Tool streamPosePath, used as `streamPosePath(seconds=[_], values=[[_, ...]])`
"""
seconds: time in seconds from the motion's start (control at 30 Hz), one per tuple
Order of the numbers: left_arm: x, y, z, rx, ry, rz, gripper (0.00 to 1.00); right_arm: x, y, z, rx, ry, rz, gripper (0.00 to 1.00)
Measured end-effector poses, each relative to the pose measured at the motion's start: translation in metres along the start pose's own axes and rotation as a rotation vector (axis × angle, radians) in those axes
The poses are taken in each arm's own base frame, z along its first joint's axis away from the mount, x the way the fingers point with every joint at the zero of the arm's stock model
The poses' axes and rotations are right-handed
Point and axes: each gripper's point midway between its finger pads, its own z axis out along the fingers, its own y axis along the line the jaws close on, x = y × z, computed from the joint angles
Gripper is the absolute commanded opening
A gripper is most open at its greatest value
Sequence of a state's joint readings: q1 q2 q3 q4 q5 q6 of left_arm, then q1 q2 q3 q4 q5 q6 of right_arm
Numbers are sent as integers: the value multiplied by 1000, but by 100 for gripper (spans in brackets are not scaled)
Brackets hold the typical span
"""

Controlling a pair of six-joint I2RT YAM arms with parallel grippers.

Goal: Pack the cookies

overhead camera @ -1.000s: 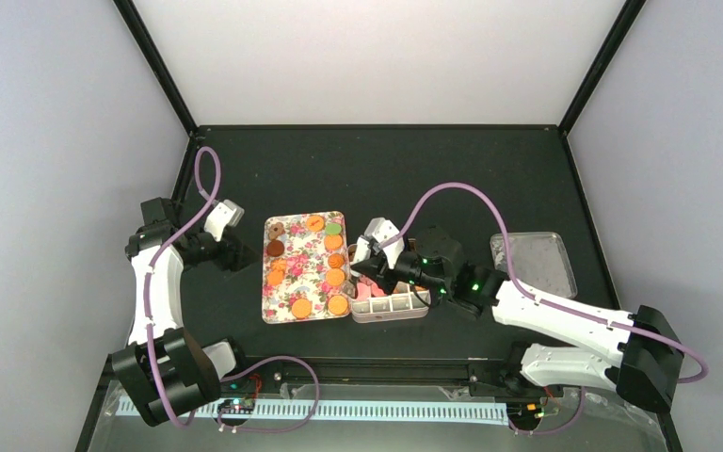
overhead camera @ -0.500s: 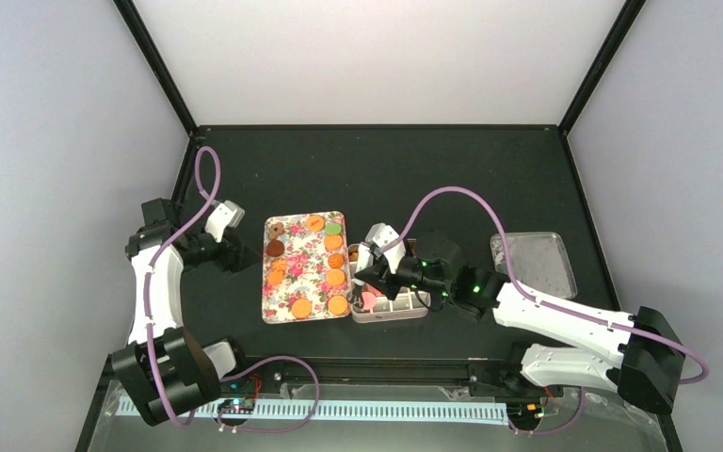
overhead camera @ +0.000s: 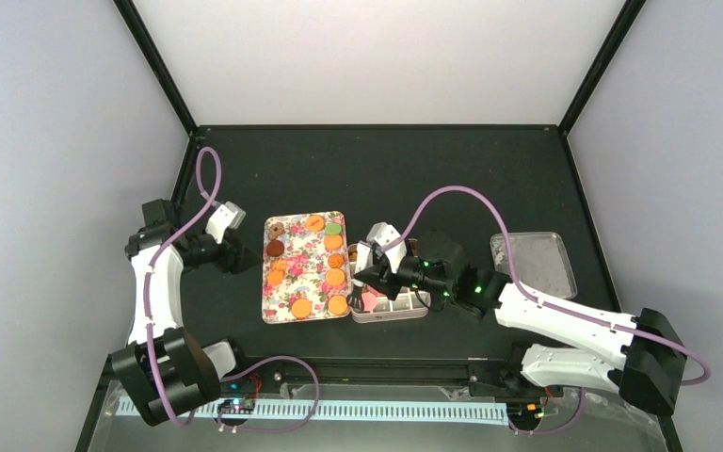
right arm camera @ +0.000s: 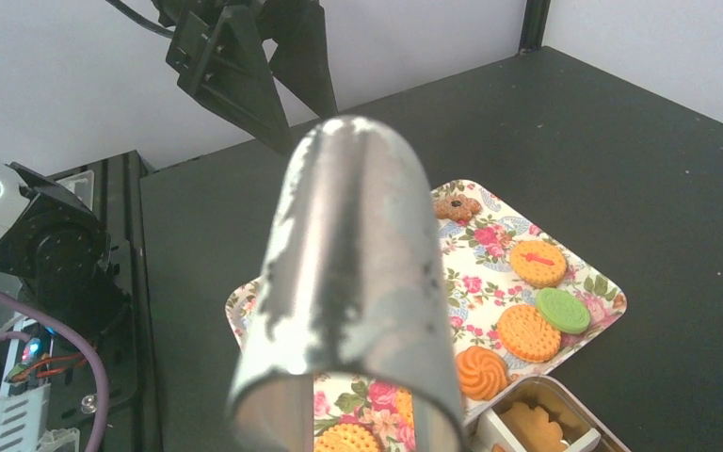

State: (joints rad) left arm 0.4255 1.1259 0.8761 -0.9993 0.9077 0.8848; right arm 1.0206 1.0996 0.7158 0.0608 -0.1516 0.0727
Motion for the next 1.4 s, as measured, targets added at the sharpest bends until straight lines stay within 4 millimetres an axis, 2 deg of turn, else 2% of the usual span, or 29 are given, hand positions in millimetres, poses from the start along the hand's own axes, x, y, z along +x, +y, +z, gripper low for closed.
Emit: streamPosePath(seconds=[0.2, 0.4, 0.53, 0.63, 0.83, 0.93, 1.1, 1.4], values=[[0, -1, 0, 7, -2, 5, 77, -3, -4, -1, 9, -8, 16, 36], [-1, -2, 0, 17, -9, 4, 77, -15, -25, -11, 55, -44, 41, 34], [-2, -2, 0, 20, -12, 4, 77, -18, -30, -15, 56, -58, 65, 33], [-3, -3, 0, 20, -13, 5, 77, -14, -29, -15, 43, -50, 79, 32], [-7, -3, -2, 20, -17, 15, 77, 11, -28, -12, 30, 2, 106, 32], [-7, -4, -2, 22, -18, 14, 77, 11, -28, -12, 29, -3, 106, 29], [-8, -4, -3, 22, -19, 14, 77, 9, -28, -12, 21, -12, 104, 19], [-8, -4, -3, 22, -19, 13, 77, 0, -23, -21, 4, -49, 97, 11]])
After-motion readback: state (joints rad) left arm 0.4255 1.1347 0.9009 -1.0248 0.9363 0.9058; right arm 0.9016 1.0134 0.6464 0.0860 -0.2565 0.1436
